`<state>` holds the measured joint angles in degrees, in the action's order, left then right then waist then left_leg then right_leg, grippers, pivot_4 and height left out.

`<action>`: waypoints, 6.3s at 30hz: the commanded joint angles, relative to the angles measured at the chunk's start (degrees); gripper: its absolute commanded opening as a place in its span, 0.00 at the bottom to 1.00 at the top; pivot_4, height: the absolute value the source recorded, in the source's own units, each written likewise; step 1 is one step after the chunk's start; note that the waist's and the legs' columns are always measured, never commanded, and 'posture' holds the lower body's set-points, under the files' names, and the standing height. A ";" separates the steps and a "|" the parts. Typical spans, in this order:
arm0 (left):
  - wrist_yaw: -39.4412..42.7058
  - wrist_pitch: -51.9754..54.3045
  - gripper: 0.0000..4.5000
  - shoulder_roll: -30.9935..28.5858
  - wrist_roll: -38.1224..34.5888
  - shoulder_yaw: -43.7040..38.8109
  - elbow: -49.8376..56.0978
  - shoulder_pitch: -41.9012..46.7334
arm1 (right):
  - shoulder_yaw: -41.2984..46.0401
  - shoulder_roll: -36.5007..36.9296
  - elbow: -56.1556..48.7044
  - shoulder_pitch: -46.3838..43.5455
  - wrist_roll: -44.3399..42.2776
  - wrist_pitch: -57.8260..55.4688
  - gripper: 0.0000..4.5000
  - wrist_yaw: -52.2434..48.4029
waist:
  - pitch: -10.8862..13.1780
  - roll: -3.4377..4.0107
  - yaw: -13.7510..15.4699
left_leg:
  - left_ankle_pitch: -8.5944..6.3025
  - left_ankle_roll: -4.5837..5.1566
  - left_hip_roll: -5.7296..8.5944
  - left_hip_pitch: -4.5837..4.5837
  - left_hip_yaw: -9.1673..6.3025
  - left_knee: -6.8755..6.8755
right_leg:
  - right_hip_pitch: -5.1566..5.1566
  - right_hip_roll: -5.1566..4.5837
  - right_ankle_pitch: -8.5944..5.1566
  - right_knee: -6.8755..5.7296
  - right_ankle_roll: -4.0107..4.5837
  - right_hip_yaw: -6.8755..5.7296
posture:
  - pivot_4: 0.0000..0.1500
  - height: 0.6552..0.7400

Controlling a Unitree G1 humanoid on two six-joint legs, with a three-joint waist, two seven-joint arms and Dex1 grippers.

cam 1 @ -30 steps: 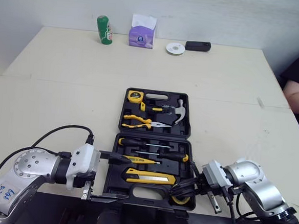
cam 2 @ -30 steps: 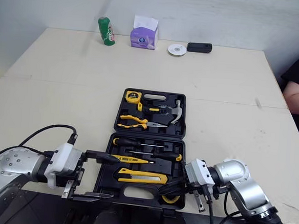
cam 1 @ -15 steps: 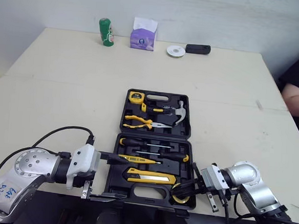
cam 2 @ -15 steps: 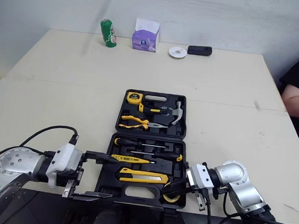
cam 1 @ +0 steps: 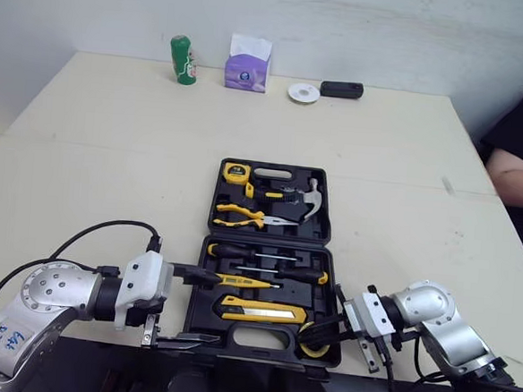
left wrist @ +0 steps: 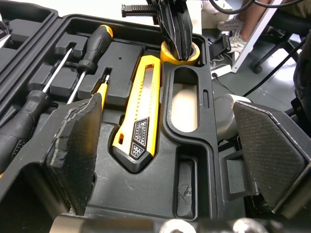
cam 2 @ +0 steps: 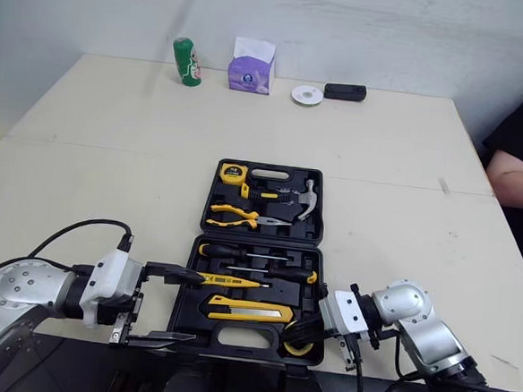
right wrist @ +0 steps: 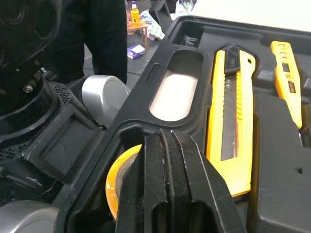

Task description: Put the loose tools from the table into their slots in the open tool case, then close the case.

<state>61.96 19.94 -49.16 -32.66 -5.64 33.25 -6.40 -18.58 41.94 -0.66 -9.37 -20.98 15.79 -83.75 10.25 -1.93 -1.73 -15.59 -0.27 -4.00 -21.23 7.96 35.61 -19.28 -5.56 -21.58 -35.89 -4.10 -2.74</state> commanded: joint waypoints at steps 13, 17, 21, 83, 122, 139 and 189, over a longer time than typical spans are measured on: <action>-1.23 1.62 1.00 1.76 -4.51 -2.89 0.40 1.97 | 3.80 1.05 -1.19 -0.51 -6.61 -9.08 0.01 -2.01 | 0.08 0.19 0.11 | 0.04 0.07 0.02 -0.24 0.01 -0.03 | -0.18 -0.10 0.10 0.18 0.18 0.04 | 1.00 1.00; -3.73 4.70 1.00 1.67 -7.47 -7.02 -0.30 2.51 | 9.01 4.27 -12.74 -0.80 -12.98 -19.24 0.01 2.40 | 0.40 0.74 0.17 | 0.09 0.11 0.04 -0.77 -0.02 -0.02 | -0.73 -0.11 0.46 0.08 -0.48 -0.03 | 1.00 1.00; -6.53 4.63 1.00 1.63 -5.22 -9.65 -4.42 5.11 | 14.88 7.06 -14.10 -3.55 -14.16 -25.61 0.01 6.54 | 0.45 0.80 0.09 | 0.46 0.20 0.00 -1.25 -0.06 -0.04 | -1.30 0.06 0.52 -0.05 -0.64 -0.14 | 1.00 1.00; -18.51 11.26 0.01 20.44 15.47 7.12 -32.00 27.14 | 9.47 -6.26 26.15 -25.66 15.93 -10.73 0.00 14.20 | 0.58 0.68 -0.12 | 0.73 0.20 0.13 -1.13 0.54 0.61 | -1.51 0.04 0.75 -0.97 -1.11 -0.04 | 1.00 1.00; -28.16 59.98 1.00 6.22 -8.77 -15.90 -25.66 43.60 | 18.80 2.41 8.39 -38.57 1.44 -83.60 0.98 25.64 | 0.68 0.55 -0.20 | 1.03 0.14 0.21 -2.04 0.49 0.64 | -2.65 -0.06 0.73 -1.52 -1.06 0.40 | 1.00 1.00; -32.52 57.52 1.00 9.10 6.54 7.93 -48.44 63.91 | 12.04 -6.03 10.93 -52.19 1.16 -105.47 0.98 43.41 | 0.68 0.52 0.01 | 1.27 0.14 0.21 -3.13 1.00 1.23 | -4.12 0.14 0.73 -2.18 -1.06 0.36 | 1.00 1.00; -33.79 53.55 1.00 19.86 15.32 9.61 -57.41 63.98 | 12.41 -9.82 15.27 -50.22 1.55 -100.14 0.98 52.57 | 0.68 0.50 0.09 | 1.30 0.22 0.25 -3.06 1.20 1.55 | -4.24 0.19 0.73 -2.78 -1.07 0.63 | 1.00 1.00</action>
<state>28.13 73.22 -29.90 -17.87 3.56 -23.56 57.81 -6.94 32.31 14.50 -57.94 -20.07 -85.02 -31.79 10.93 -1.43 -1.64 -14.29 -0.05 -3.76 -24.28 9.16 37.16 -23.53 -5.36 -20.84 -38.68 -5.17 -2.11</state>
